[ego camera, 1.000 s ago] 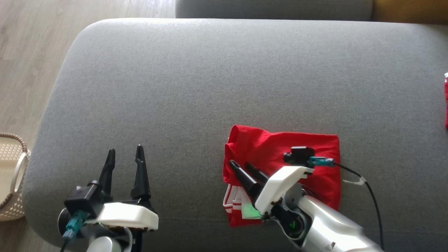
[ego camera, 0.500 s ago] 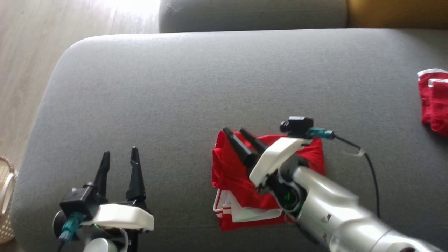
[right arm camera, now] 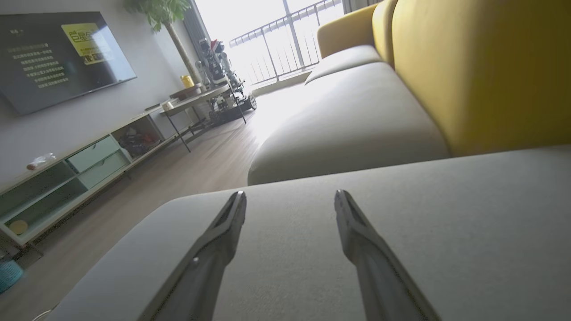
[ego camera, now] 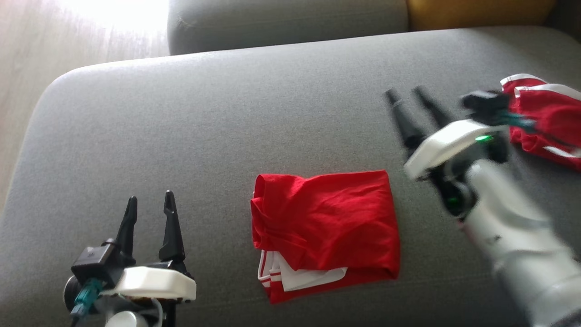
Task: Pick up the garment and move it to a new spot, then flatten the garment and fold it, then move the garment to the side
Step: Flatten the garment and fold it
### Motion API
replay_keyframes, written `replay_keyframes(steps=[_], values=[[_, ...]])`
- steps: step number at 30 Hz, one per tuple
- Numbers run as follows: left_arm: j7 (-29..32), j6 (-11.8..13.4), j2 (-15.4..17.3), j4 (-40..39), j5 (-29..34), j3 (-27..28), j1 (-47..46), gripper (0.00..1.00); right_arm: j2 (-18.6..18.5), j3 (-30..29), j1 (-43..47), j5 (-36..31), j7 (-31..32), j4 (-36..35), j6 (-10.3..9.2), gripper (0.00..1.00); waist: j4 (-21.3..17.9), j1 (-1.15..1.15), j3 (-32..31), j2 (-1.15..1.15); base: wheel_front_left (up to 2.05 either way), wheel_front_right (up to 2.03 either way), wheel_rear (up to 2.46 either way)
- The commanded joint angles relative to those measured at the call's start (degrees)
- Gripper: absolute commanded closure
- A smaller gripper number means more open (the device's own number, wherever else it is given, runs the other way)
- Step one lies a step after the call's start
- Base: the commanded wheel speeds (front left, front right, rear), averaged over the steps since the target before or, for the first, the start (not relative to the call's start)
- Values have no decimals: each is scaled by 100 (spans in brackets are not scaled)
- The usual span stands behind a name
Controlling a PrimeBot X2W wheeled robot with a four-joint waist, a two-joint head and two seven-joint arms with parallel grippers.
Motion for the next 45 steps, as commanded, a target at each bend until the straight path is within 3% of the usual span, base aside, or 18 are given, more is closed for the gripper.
replay_keyframes(steps=[1, 4, 7, 12, 17, 25, 42, 43, 44, 45], values=[[-70, 13, 4, -234, 46, 230, -257, 0, -12, -191, 127, -223, -75, -304, 0, 0, -40, 0, 29, 0, 0, 0, 0], [-70, 20, 4, -258, 35, 216, -289, 0, -251, -1000, 719, -1275, -76, -916, 0, 0, -74, 0, 65, 0, 0, 0, 0], [-70, 28, 4, -273, 24, 196, -321, 0, -212, -1869, 1502, -2195, -76, -1561, 0, 0, -85, 0, 100, 0, 0, 0, 0], [-70, 31, 4, -275, 11, 161, -340, 0, 247, -2988, 2677, -3446, -77, -2537, 0, 0, -95, 0, 129, 0, 0, 0, 0], [-70, 1, 4, -216, 52, 43, -332, 0, 659, -3428, 3436, -4405, -77, -3279, 0, 0, -96, 0, 151, 0, 0, 0, 0], [-70, 64, 4, -194, 36, -58, -288, 0, 883, -3577, 3775, -4692, -77, -3784, 0, 0, -107, 0, 182, 0, 0, 0, 0], [-70, 19, 4, -19, -5, -141, -350, 0, 912, -3546, 3779, -4747, -77, -3862, 0, 0, 103, 0, 271, 0, 0, 0, 0], [-70, 18, 4, -18, -5, -141, -366, 0, 912, -3510, 3782, -4747, -77, -3867, 0, 20, 131, 0, 295, 0, 0, 0, 0], [-70, 17, 4, -19, -4, -140, -381, 0, 912, -3468, 3782, -4743, -77, -3868, 0, 78, 161, 0, 324, 0, 0, 0, 0], [-70, 15, 4, -20, -1, -137, -397, 0, 913, -3415, 3778, -4737, -77, -3865, 0, 100, 192, 0, 357, 0, 0, 0, 0]])
